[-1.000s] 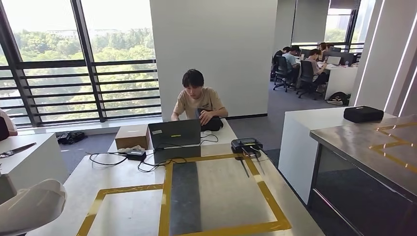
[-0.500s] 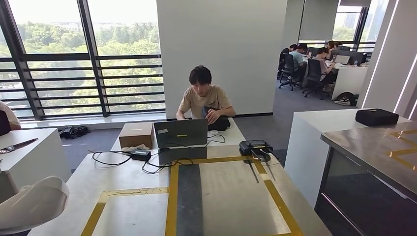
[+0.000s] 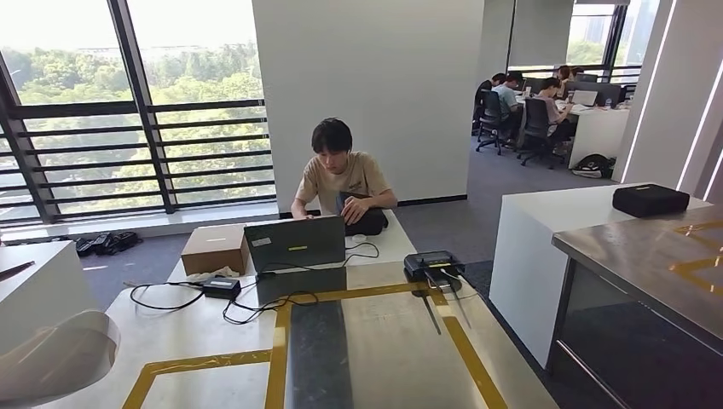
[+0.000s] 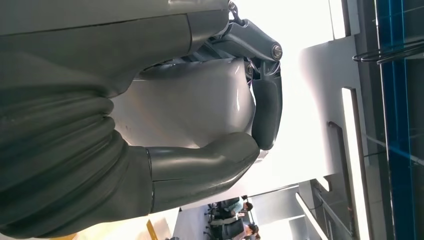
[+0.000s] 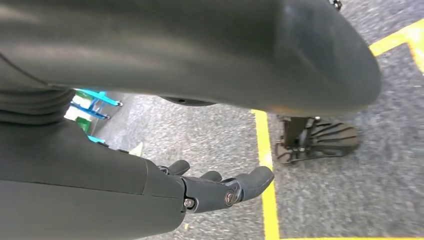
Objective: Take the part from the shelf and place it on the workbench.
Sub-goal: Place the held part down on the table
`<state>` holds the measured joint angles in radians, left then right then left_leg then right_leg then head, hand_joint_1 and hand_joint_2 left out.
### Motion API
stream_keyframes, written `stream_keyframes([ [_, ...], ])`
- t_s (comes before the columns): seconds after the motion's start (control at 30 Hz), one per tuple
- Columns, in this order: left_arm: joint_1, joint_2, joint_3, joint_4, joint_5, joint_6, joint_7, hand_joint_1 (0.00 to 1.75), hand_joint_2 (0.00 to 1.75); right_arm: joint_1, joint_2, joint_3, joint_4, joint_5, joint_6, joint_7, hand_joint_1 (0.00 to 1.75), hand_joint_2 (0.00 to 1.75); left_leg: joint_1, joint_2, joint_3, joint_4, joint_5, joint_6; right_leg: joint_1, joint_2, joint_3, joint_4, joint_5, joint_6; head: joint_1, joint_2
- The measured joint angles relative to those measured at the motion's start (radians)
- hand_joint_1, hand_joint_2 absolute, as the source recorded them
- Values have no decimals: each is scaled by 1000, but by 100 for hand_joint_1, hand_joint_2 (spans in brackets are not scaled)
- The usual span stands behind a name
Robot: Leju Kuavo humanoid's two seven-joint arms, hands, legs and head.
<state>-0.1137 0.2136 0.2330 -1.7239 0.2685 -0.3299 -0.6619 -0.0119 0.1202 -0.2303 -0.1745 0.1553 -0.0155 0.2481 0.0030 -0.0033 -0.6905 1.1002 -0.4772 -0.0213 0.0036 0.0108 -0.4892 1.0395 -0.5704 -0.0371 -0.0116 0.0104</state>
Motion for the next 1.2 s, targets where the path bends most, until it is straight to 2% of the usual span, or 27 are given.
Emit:
stream_keyframes([
  [0.03,0,0,0,0,0,-1,1,175,175,-1,0,0,0,0,0,-1,0,0,-3,0,5,-34,41,6,2,1,7,-4,-11,6,0,0],
  [0.07,-1,0,0,0,-1,-2,2,175,175,-2,0,0,0,0,-1,-1,0,0,-4,-1,8,-51,56,11,4,2,16,-3,-15,12,0,0],
  [0.13,-4,0,0,-1,-1,-3,5,175,175,-4,0,0,0,0,-1,1,0,0,0,-3,31,-59,58,21,5,2,22,11,-10,22,2,0],
  [0.17,-7,0,0,-1,-1,-4,6,175,175,-5,0,0,0,-1,-1,2,0,0,3,-3,42,-63,56,26,5,1,12,42,0,27,2,0],
  [0.23,-11,-1,0,-1,-1,-7,11,175,175,-8,0,0,0,-2,-1,2,0,0,4,-2,62,-66,44,35,2,-1,-52,142,-4,37,4,0],
  [0.27,-12,-1,0,0,-1,-9,15,175,175,-8,0,0,0,-2,-1,2,0,0,4,-2,70,-66,35,37,0,-2,-96,198,-25,42,5,0],
  [0.3,-13,-2,0,1,-1,-11,17,175,175,-8,0,0,0,-2,-1,2,0,0,4,-2,79,-66,26,39,-1,-2,-137,241,-58,46,5,0],
  [0.33,-13,-3,0,2,-1,-13,20,175,175,-7,0,0,0,-2,-1,2,0,0,4,-3,90,-66,15,38,-2,-2,-170,261,-93,49,6,0],
  [0.37,-13,-4,0,3,-1,-14,22,175,175,-5,0,0,0,-2,-2,2,0,0,5,-4,103,-66,3,37,-4,-3,-190,257,-116,50,6,0],
  [0.4,-13,-5,0,5,-1,-14,23,175,175,-5,0,0,0,-2,-2,2,0,0,5,-4,117,-66,-8,36,-5,-3,-197,232,-118,49,7,0],
  [0.43,-13,-6,0,6,-1,-14,23,175,175,-4,0,0,0,-2,-2,2,0,0,5,-4,134,-66,-21,33,-6,-4,-194,180,-84,49,7,0],
  [0.5,-15,-8,0,9,-1,-14,24,175,175,-3,0,0,0,-2,-2,0,0,0,3,-5,160,-63,-44,25,-6,-8,-177,74,36,44,8,0],
  [0.53,-16,-9,0,10,-1,-14,25,175,175,-1,0,0,0,-2,-2,-1,0,0,2,-6,170,-61,-55,20,-5,-10,-169,38,87,39,7,0],
  [0.57,-19,-9,0,11,-3,-14,27,175,175,0,0,0,0,-2,-2,-1,0,0,1,-7,176,-57,-62,13,-3,-11,-165,27,113,32,6,0],
  [0.67,-23,-8,-1,14,-24,-21,46,175,175,-5,0,0,0,-2,-2,3,0,0,2,-8,174,-32,-61,-6,-3,-10,-146,20,113,9,5,0],
  [0.7,-25,-6,-1,18,-43,-23,57,175,175,-7,0,0,0,-2,-2,4,0,0,2,-6,163,-12,-63,-9,-4,-9,-138,16,111,2,4,0],
  [0.77,-29,2,-4,33,-111,-18,76,175,175,-8,0,0,0,-2,-3,2,0,0,3,-3,110,74,-98,-16,-6,-9,-124,8,104,-9,2,0],
  [0.83,-35,18,-19,75,-268,31,81,87,175,-8,0,0,0,0,-4,2,0,0,4,-2,36,181,-150,-24,-5,-7,-116,6,96,-15,2,0],
  [0.87,-38,28,-31,106,-379,80,81,44,175,-7,0,0,0,3,-4,2,0,0,4,-2,10,210,-158,-25,-4,-6,-114,6,92,-16,1,0],
  [0.9,-43,39,-47,143,-500,142,79,0,175,-7,0,0,0,6,-3,2,0,0,4,-2,-4,211,-145,-25,-3,-5,-109,6,88,-17,1,0],
  [0.93,-49,51,-64,180,-610,205,76,0,175,-6,0,0,0,9,-3,2,0,0,4,-2,2,174,-109,-21,-2,-4,-104,6,84,-16,1,0],
  [1.0,-64,69,-96,247,-749,295,62,0,175,-6,0,0,0,15,-3,2,0,0,1,-1,46,43,-18,-9,0,-2,-90,6,74,-13,0,0],
  [1.03,-70,73,-112,277,-780,315,54,0,175,-7,0,0,0,17,-3,0,0,0,-3,-1,64,-14,2,-3,0,-1,-87,6,71,-10,0,0],
  [1.07,-75,75,-128,304,-799,324,47,0,175,-7,0,-1,0,18,-3,-2,0,0,-7,0,76,-48,12,3,0,-1,-88,6,69,-6,0,0],
  [1.1,-78,76,-146,329,-808,325,41,0,175,-7,1,-1,0,19,-4,-4,0,0,-9,0,79,-61,9,5,1,-1,-90,6,68,-2,0,0],
  [1.2,-83,77,-193,381,-815,315,39,0,44,-6,1,0,0,20,-6,-5,0,0,-8,-2,84,-70,22,1,4,-2,-89,5,67,-7,2,1],
])
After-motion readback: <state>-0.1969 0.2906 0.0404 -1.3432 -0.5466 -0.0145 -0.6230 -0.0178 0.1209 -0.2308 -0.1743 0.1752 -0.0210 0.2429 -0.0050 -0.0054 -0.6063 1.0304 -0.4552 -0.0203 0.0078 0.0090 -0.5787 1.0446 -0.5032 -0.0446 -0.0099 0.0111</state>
